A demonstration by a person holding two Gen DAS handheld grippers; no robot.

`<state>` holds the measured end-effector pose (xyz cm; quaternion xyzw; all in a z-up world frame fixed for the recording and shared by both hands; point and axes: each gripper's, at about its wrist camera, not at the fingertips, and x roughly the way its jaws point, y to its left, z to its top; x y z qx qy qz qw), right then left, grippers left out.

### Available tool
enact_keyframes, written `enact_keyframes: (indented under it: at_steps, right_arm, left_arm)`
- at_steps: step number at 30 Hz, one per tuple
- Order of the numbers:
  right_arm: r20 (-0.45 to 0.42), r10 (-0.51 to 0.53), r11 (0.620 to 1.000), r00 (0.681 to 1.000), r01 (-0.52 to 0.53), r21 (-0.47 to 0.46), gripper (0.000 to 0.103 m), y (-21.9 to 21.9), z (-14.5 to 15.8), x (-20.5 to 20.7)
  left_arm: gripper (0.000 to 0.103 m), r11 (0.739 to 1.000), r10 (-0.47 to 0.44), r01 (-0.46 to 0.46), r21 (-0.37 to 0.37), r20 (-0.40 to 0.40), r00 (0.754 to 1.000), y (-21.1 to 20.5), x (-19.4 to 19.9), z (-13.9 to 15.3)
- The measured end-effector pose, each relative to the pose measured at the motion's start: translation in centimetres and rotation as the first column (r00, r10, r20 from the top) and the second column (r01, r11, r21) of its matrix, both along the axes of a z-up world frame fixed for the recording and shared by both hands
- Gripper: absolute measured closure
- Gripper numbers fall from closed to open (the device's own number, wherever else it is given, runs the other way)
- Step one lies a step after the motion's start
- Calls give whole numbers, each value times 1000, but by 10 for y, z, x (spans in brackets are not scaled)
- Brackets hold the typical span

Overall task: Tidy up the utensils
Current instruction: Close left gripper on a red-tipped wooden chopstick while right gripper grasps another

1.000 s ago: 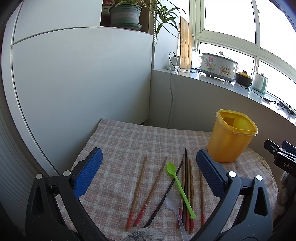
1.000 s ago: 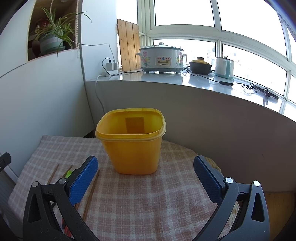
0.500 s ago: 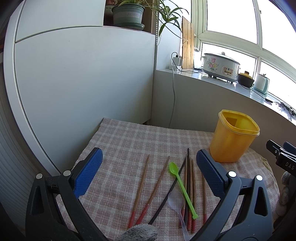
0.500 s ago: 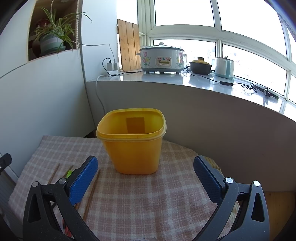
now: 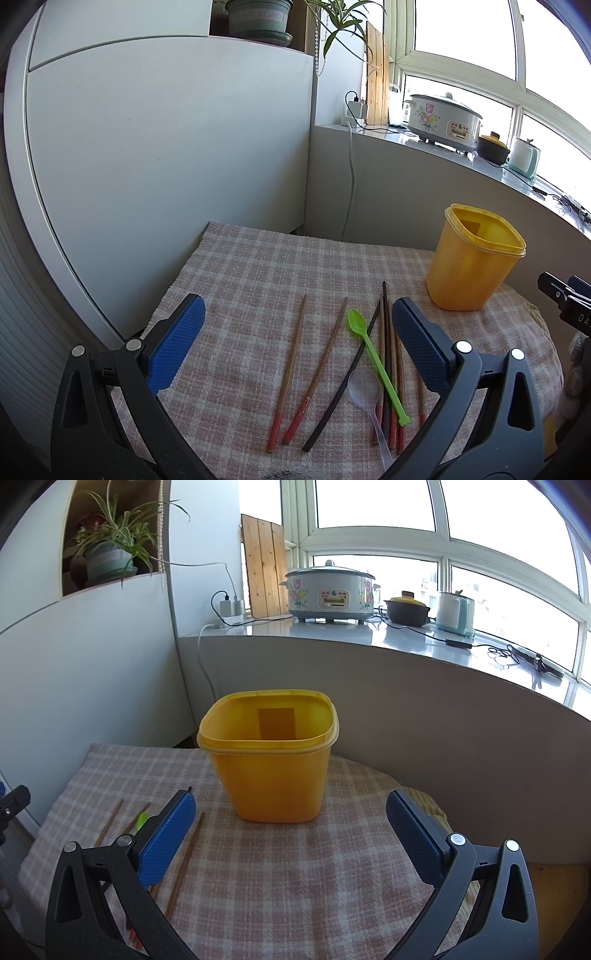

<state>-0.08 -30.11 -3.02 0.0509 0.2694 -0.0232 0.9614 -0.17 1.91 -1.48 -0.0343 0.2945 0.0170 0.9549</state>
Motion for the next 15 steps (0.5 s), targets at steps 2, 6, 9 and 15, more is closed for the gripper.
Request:
enact_keyframes:
  at_steps: [2,6,9,15]
  right_arm:
    - [-21,-2,1000,1000,3,10,1,-1,-5,3]
    - [-25,20,999,999,-19,32,1,-1,-14,6]
    - [-28,62,997,998,-60,57,1,3,-22,7]
    - [-119,142,986,983,-129,107,1,17,-36,20]
  left_arm:
    - [0,1000,2,-2,1,-17,1000,6,0,-5]
    - [1,1000,6,-5,15,-56,998,14,2,-17]
    - [9,1000,-12,14,24,-92,996,15,5,-25]
    - [31,995,-96,90,-36,-189,977,17,19,-47]
